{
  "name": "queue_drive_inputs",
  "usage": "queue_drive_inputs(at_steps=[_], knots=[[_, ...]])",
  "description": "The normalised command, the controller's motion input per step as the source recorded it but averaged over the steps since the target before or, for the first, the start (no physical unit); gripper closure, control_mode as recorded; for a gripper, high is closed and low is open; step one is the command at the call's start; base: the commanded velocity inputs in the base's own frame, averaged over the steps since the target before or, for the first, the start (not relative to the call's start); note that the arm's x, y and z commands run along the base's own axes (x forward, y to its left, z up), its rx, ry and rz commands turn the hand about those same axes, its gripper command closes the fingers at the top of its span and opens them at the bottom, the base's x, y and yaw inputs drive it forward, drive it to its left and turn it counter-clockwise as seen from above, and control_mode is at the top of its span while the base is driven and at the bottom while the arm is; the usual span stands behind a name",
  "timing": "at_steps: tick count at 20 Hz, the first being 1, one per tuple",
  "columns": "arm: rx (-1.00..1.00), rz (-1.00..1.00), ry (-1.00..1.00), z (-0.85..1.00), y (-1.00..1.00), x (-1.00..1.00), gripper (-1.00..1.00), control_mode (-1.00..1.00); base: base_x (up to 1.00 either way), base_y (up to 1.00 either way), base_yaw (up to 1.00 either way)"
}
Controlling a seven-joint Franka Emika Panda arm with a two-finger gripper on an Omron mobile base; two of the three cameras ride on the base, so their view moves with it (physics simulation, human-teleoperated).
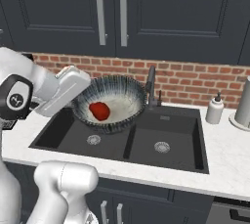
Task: Pick the bell pepper from the sink and place it in the bowl. Then pick the bowl and place it in the microwave. Then close the microwave door and press the start button.
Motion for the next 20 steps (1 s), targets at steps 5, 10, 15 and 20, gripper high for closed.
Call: queue_drive_inputs(at_steps=[5, 10, 15, 20], knots=[[0.17, 0.34, 0.11, 0.15, 0.73, -0.06, 1.0, -1.0, 0.0, 0.0, 0.0], [0.03, 0.27, 0.01, -0.06, 0.6, 0.0, 1.0, -1.0, 0.0, 0.0, 0.0], [0.0, 0.07, 0.0, -0.23, 0.17, 0.0, 1.0, -1.0, 0.0, 0.0, 0.0], [-0.01, 0.01, 0.01, -0.14, 0.0, 0.0, 1.0, -1.0, 0.0, 0.0, 0.0]])
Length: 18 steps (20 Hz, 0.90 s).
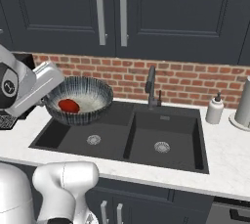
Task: Pick the bell pepper from the sink and place it in the bowl. Then pick the bowl and place it in the microwave. Then close the microwave door and press the start button.
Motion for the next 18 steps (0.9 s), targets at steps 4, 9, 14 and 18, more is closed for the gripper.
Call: queue_drive_inputs(at_steps=[4, 9, 14, 18], knots=[[0.0, 0.0, 0.0, 0.0, 0.0, 0.0, 1.0, -1.0, 0.0, 0.0, 0.0], [0.0, 0.0, 0.01, 0.0, 0.0, 0.0, 1.0, 1.0, 0.0, 0.0, 0.0], [0.0, 0.0, 0.0, 0.0, 0.0, 0.0, 1.0, 1.0, -0.62, 0.0, 0.0], [0.0, 0.0, 0.0, 0.0, 0.0, 0.0, 1.0, 1.0, -1.0, 0.0, 0.0]])
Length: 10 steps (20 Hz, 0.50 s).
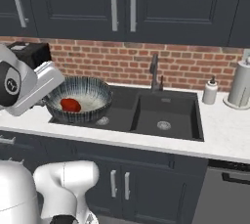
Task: Pick the bell pepper from the sink and place it in the bowl. Then pick the bowl and place it in the microwave. Then close the microwave door and press the start button.
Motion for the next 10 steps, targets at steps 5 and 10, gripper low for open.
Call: queue_drive_inputs(at_steps=[5, 10], knots=[[0.0, 0.0, 0.0, 0.0, 0.0, 0.0, 1.0, 1.0, -0.7, 0.01, 0.0], [0.0, 0.0, 0.0, 0.0, 0.0, 0.0, 1.0, 1.0, -0.19, 0.07, -0.16]])
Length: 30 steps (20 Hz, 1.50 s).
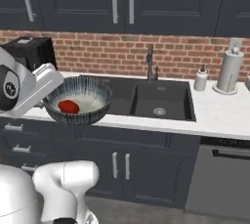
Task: Pick the bell pepper from the sink and place it in the bowl. Then pick the bowl and place it in the microwave. Then close the microwave door and press the start button.
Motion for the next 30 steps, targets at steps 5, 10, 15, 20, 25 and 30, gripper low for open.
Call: queue_drive_inputs(at_steps=[5, 10, 15, 20, 25, 30], knots=[[0.0, 0.0, 0.0, 0.0, 0.0, 0.0, 1.0, 1.0, 0.0, 0.14, -0.78], [0.0, 0.0, 0.0, 0.0, 0.0, 0.0, 1.0, 1.0, 0.0, 0.14, -0.93], [0.0, 0.0, 0.0, 0.0, 0.0, 0.0, 1.0, 1.0, 0.0, 0.09, -0.91], [0.0, 0.0, 0.0, 0.0, 0.0, 0.0, 1.0, 1.0, 0.0, 0.05, -0.88], [0.0, 0.0, 0.0, 0.0, 0.0, 0.0, 1.0, 1.0, 0.0, 0.02, -0.77], [0.0, 0.0, 0.0, 0.0, 0.0, 0.0, 1.0, 1.0, 0.4, -0.07, -0.51]])
